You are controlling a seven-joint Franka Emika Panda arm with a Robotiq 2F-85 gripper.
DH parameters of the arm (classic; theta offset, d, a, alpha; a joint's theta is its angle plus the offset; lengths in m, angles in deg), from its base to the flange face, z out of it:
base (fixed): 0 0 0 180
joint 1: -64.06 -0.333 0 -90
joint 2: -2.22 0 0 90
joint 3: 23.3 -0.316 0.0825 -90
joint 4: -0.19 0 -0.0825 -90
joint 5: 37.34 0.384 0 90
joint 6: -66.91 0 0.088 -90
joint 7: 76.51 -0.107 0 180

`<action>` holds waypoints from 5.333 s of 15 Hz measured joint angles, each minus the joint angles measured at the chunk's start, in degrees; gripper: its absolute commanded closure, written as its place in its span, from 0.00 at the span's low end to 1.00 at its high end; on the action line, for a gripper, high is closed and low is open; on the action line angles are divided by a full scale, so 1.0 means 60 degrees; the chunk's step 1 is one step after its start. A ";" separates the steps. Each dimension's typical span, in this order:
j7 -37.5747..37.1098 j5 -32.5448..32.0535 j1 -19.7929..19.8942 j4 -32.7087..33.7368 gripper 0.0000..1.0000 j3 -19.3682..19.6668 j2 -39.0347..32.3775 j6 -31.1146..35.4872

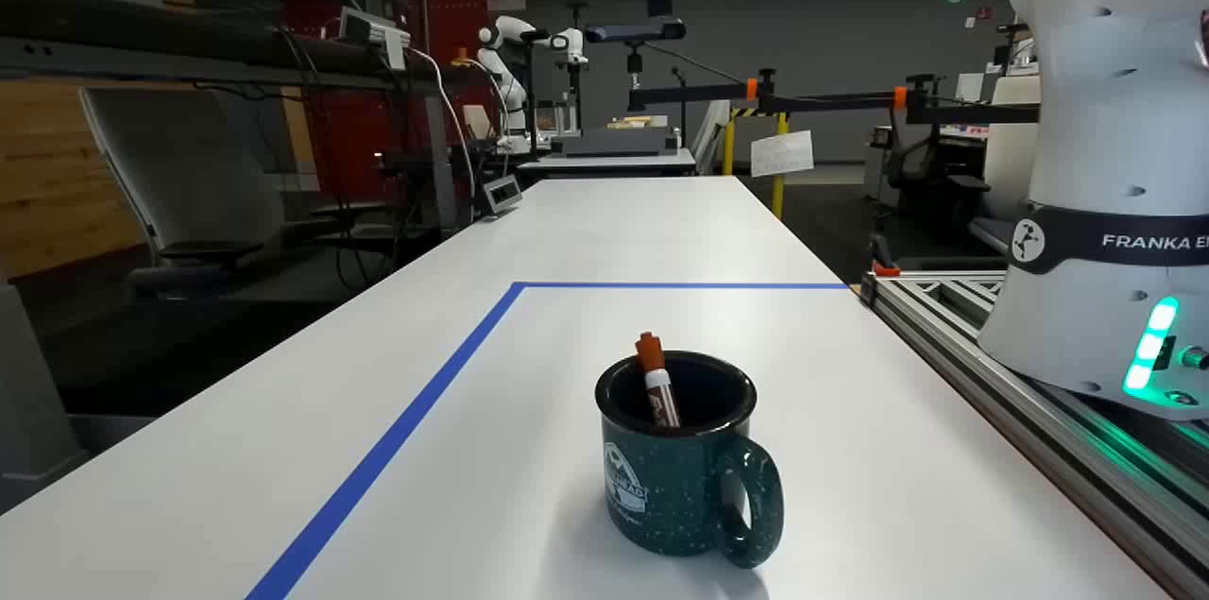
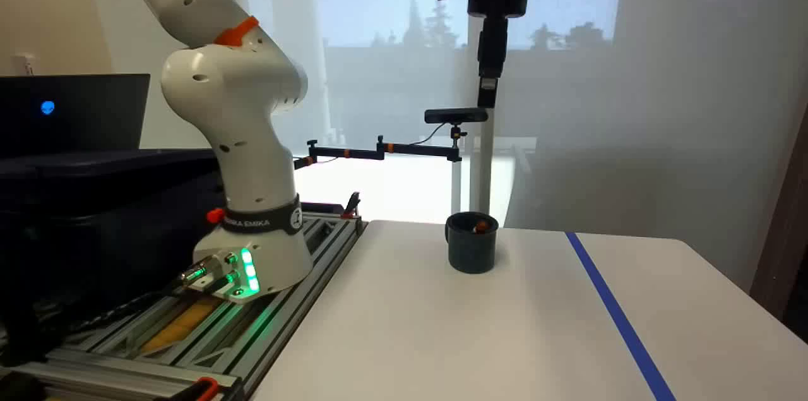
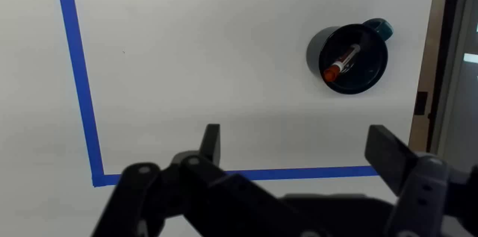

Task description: Remove the marker from the cup and put it on the table

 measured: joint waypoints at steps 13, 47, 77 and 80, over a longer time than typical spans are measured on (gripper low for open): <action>0.0000 0.0000 0.0000 0.0000 0.00 0.0000 -0.0019 0.0000; -0.2190 0.8255 -0.1003 -0.0489 0.00 -0.0888 -0.2265 -0.2283; -0.2063 0.9997 0.0686 -0.2382 0.00 0.0208 -0.3416 0.1745; -0.2055 0.9996 0.0790 -0.2318 0.00 0.0477 -0.3905 0.1533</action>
